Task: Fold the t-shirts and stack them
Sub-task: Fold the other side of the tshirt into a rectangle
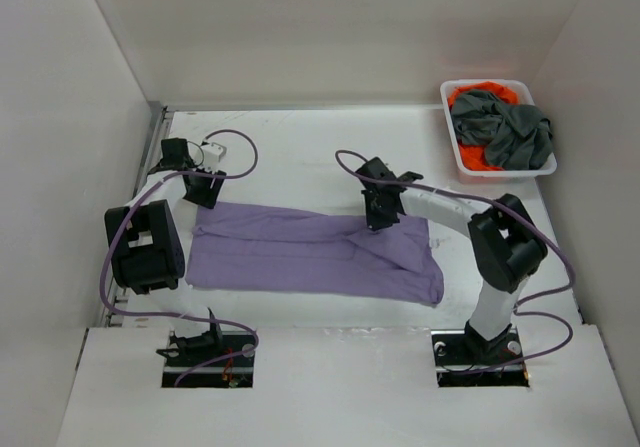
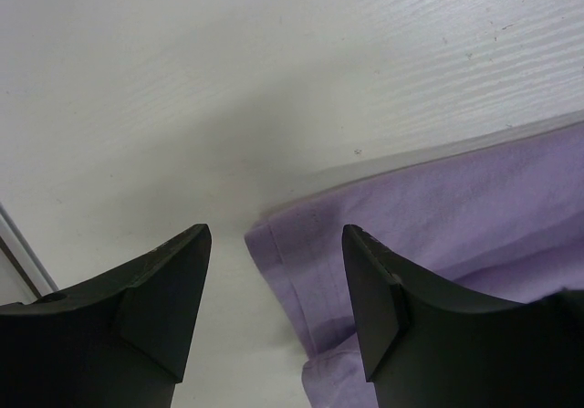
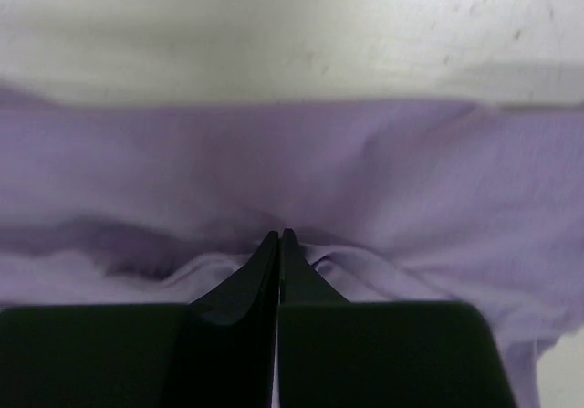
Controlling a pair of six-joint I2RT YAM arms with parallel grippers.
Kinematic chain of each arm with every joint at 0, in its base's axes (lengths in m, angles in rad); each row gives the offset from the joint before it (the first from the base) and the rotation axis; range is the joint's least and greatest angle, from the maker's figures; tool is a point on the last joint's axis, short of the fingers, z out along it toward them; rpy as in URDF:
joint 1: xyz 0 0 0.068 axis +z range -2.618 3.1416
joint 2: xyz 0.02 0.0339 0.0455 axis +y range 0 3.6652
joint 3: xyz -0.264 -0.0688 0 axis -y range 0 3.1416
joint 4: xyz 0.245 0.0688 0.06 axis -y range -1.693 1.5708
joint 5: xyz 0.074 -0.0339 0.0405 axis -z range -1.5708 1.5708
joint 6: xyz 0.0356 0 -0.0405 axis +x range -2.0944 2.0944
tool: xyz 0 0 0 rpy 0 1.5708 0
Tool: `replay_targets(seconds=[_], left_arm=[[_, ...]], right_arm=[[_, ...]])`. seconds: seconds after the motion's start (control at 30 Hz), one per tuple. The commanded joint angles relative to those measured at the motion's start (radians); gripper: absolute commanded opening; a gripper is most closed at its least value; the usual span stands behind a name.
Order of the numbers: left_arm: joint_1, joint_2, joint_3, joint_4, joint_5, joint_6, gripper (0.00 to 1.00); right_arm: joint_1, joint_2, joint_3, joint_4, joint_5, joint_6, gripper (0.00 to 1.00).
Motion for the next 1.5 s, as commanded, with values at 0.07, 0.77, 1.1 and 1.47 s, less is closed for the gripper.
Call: replay_targets(seconds=[0.07,0.77,1.1,1.47], left_arm=[[0.014,-0.044,0.028,0.021,0.006,0.001,0.59],[0.022,-0.027,0.103,0.007,0.0,0.005,0.59],[-0.369,-0.407,-0.024,-0.077,-0.002,0.155,0.62],[-1.21,-0.135,0.118,-0.159,0.058,0.023,0.6]], right_arm=[[0.137,-0.179,-0.055,-0.063,0.002,0.109,0.0],[0.396,-0.357,-0.164,-0.049,-0.234,0.19,0.35],[-0.1,-0.716,-0.393,0.017,-0.06,0.247,0.39],[-0.244,-0.527,-0.457,0.27,-0.235,0.207,0.56]])
